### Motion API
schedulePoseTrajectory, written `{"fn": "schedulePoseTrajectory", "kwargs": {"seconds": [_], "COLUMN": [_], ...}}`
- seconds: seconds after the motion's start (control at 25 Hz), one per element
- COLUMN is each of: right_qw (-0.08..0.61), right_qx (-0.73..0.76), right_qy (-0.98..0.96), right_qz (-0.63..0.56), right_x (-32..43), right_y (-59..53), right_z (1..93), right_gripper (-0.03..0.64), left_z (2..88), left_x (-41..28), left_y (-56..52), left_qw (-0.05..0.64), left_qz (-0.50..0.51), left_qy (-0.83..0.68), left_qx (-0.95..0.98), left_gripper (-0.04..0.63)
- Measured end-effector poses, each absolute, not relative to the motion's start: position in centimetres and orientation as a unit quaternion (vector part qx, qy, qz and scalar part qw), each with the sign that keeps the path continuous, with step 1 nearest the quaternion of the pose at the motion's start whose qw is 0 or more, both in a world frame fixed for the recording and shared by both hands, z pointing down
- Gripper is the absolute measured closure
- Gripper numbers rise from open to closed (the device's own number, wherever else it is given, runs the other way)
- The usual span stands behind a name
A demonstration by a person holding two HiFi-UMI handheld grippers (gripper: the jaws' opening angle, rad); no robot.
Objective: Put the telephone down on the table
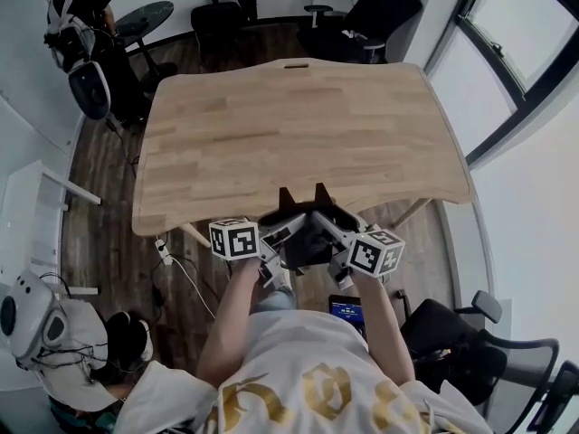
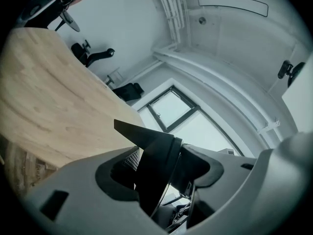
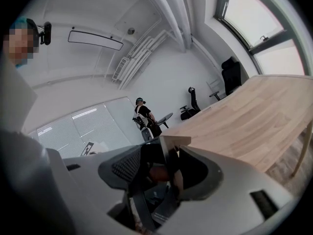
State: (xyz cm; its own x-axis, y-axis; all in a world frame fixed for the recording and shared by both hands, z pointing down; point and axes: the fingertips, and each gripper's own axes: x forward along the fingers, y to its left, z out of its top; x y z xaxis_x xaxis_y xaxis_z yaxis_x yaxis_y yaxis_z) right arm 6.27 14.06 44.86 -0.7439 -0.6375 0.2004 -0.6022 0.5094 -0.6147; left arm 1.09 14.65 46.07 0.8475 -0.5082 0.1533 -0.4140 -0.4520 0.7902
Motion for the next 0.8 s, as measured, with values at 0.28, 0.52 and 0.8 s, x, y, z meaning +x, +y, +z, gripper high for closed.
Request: {"fn": "schedulePoseTrajectory", "kwargs": {"seconds": [0.28,0.52,0.8], "right_qw": [0.026,0.025,0.034], "right_qx": [-0.37,-0.38,-0.405], "right_qy": [0.857,0.85,0.837], "right_qz": [-0.358,-0.365,-0.368], "right_x": [3.7,1.9,2.3], "right_y": [4.0,-1.6,-5.3], "right_z": [45.6,46.7,47.0], "right_gripper": [0.394,0.394,0.394], "left_z": [46.7,47.9,48.1], "left_x": [-1.4,-3.3,-3.0], "left_y": [4.4,-1.3,-5.3], "left_qw": [0.46,0.466,0.467], "left_qz": [-0.04,-0.033,-0.025], "left_qy": [-0.258,-0.248,-0.23], "left_qx": [0.849,0.849,0.853], "left_gripper": [0.344,0.342,0.342]}}
